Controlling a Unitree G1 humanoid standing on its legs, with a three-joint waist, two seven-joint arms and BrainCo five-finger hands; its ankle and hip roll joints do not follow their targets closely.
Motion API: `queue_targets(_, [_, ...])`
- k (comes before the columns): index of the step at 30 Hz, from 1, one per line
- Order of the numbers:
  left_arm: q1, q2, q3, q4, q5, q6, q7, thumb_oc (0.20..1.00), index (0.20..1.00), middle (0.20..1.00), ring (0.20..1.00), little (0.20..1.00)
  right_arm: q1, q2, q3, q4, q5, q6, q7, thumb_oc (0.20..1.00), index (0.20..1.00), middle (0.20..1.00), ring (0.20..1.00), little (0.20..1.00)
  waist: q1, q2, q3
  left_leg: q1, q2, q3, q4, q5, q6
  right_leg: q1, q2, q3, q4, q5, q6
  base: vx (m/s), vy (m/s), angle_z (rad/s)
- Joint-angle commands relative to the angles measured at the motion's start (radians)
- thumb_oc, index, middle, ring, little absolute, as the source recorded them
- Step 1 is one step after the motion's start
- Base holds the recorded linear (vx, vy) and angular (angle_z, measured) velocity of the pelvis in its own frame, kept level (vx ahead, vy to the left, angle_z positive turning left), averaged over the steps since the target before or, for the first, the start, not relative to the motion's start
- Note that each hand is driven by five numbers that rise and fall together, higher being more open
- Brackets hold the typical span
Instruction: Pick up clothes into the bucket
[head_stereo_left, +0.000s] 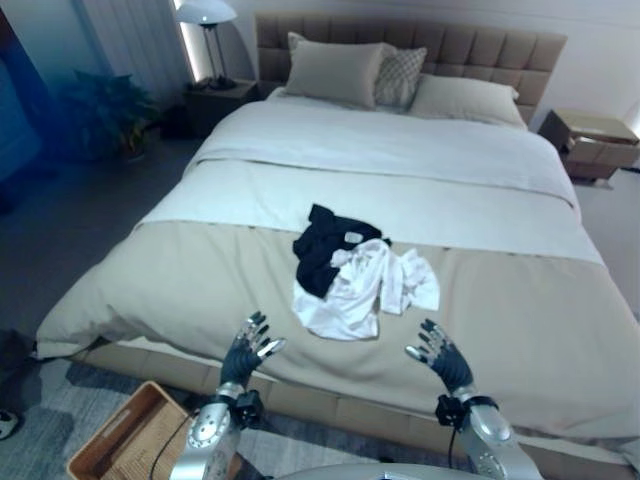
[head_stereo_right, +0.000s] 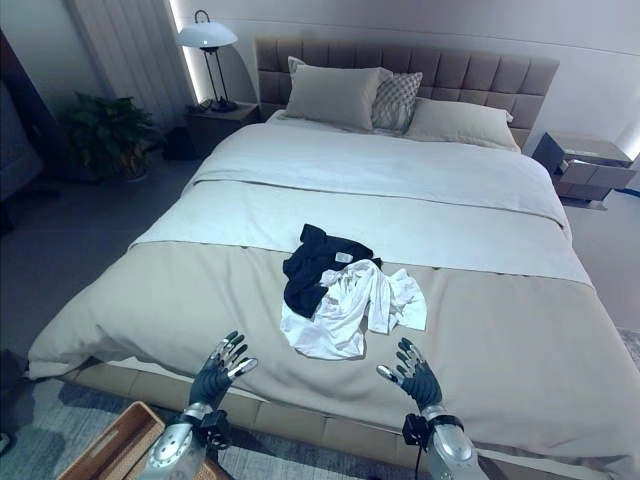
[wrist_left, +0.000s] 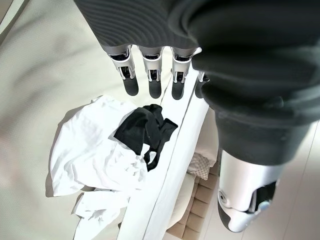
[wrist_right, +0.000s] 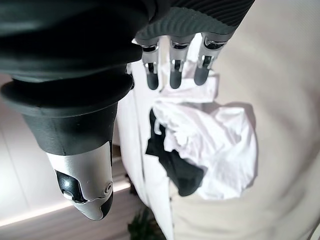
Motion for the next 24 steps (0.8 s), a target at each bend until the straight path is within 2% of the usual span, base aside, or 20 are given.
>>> queue_targets(1, [-0.049,0.052,0.032,-0.071,-0.005,-0.047,0.0,1.0,1.0,1.0,1.0,1.0,-0.07,0.011,-0.015,-0.073,0.017,-0.053,0.003,1.0,1.0,1.0,1.0,1.0,-0.006,-0.045,0.019,0.004,0.013,0.048,0.006,-0.006,-0.025,0.068,-0.054,-0.074,0.009,-0.034,0.041,0.0,0.0,0.0])
queue_targets(9, [-0.03,0.059,0.047,-0.089,0.005,-0.046,0.0,1.0,1.0,1.0,1.0,1.0,-0.062,0.007,-0.021,-0.085,0.025,-0.051,0.012,1.0,1.0,1.0,1.0,1.0,-0.002,-0.045,0.032,-0.002,0.01,0.037,0.043,-0.021,-0.024,0.074,-0.06,-0.066,0.023,-0.041,0.039,0.0,0.0,0.0])
queue_targets(12, [-0.036,0.067,0.049,-0.101,-0.002,-0.049,-0.003,1.0,1.0,1.0,1.0,1.0,-0.064,-0.007,-0.02,-0.091,0.006,-0.054,0.014,1.0,1.0,1.0,1.0,1.0,-0.003,-0.046,0.048,-0.038,0.014,0.021,0.093,-0.032,-0.023,0.042,-0.068,-0.047,0.097,-0.062,0.032,-0.02,-0.018,0.01])
queue_targets(13, [-0.044,0.074,0.05,-0.111,-0.015,-0.053,-0.01,1.0,1.0,1.0,1.0,1.0,-0.07,-0.015,-0.02,-0.095,0.008,-0.057,0.02,1.0,1.0,1.0,1.0,1.0,-0.007,-0.05,0.063,-0.102,0.026,-0.001,0.186,-0.05,-0.035,0.014,-0.059,-0.027,0.137,-0.093,0.014,-0.07,-0.053,0.08])
queue_targets(14, [-0.043,0.074,0.05,-0.111,-0.015,-0.053,-0.01,1.0,1.0,1.0,1.0,1.0,-0.07,-0.015,-0.02,-0.095,0.008,-0.057,0.02,1.0,1.0,1.0,1.0,1.0,-0.007,-0.05,0.063,-0.104,0.027,-0.001,0.187,-0.051,-0.035,0.013,-0.059,-0.028,0.137,-0.093,0.014,-0.09,-0.082,0.21])
queue_targets(16, [-0.045,0.077,0.041,-0.119,-0.033,-0.053,-0.027,1.0,1.0,1.0,1.0,1.0,-0.079,-0.028,-0.017,-0.102,0.003,-0.064,0.021,1.0,1.0,1.0,1.0,1.0,0.005,-0.052,0.091,-0.186,0.029,-0.04,0.356,-0.022,-0.056,0.025,-0.046,-0.029,0.137,-0.106,-0.014,-0.06,-0.061,0.26])
queue_targets(17, [-0.049,0.078,0.034,-0.111,-0.04,-0.053,-0.017,1.0,1.0,1.0,1.0,1.0,-0.103,-0.033,-0.006,-0.089,-0.003,-0.066,0.007,1.0,1.0,1.0,1.0,1.0,0.021,-0.052,0.108,-0.222,0.026,-0.078,0.378,0.024,-0.07,0.047,-0.042,-0.036,0.115,-0.108,-0.014,0.03,0.032,0.2])
queue_targets(18, [-0.049,0.078,0.035,-0.11,-0.045,-0.05,-0.015,1.0,1.0,1.0,1.0,1.0,-0.115,-0.036,-0.008,-0.086,-0.003,-0.067,-0.004,1.0,1.0,1.0,1.0,1.0,0.023,-0.05,0.1,-0.229,0.038,-0.066,0.304,0.027,-0.068,0.056,-0.048,-0.047,0.1,-0.105,-0.002,0.06,0.06,0.27])
queue_targets(19, [-0.048,0.078,0.035,-0.11,-0.045,-0.05,-0.015,1.0,1.0,1.0,1.0,1.0,-0.116,-0.036,-0.007,-0.086,-0.003,-0.067,-0.004,1.0,1.0,1.0,1.0,1.0,0.023,-0.052,0.101,-0.223,0.036,-0.064,0.296,0.03,-0.068,0.059,-0.05,-0.047,0.098,-0.105,-0.002,0.14,0.12,0.22])
queue_targets(20, [-0.03,0.073,0.03,-0.11,-0.045,-0.049,-0.008,1.0,1.0,1.0,1.0,1.0,-0.127,-0.032,-0.008,-0.085,0.004,-0.069,-0.015,1.0,1.0,1.0,1.0,1.0,0.044,-0.056,0.094,-0.275,0.024,-0.076,0.235,0.045,-0.064,0.07,-0.065,-0.049,0.081,-0.088,0.024,0.11,0.072,0.2])
queue_targets(22, [-0.025,0.073,0.04,-0.113,-0.049,-0.045,-0.013,1.0,1.0,1.0,1.0,1.0,-0.122,-0.026,-0.011,-0.088,0.013,-0.065,-0.007,1.0,1.0,1.0,1.0,1.0,0.039,-0.056,0.081,-0.25,0.018,-0.055,0.214,0.03,-0.056,0.068,-0.077,-0.049,0.083,-0.094,0.034,0.11,0.121,0.03])
queue_targets(23, [-0.015,0.075,0.037,-0.105,-0.038,-0.044,-0.016,1.0,1.0,1.0,1.0,1.0,-0.118,-0.017,-0.01,-0.081,0.011,-0.06,-0.004,1.0,1.0,1.0,1.0,1.0,0.037,-0.051,0.072,-0.233,0.007,-0.046,0.194,0.017,-0.043,0.066,-0.091,-0.051,0.09,-0.093,0.044,0.17,0.308,-0.17])
queue_targets(24, [-0.007,0.083,0.036,-0.101,-0.012,-0.044,-0.024,1.0,1.0,1.0,1.0,1.0,-0.121,-0.006,-0.008,-0.08,-0.01,-0.054,-0.007,1.0,1.0,1.0,1.0,1.0,0.036,-0.045,0.06,-0.198,-0.022,-0.021,0.15,-0.003,-0.009,0.034,-0.145,-0.032,0.155,-0.082,0.062,0.17,0.359,-0.18])
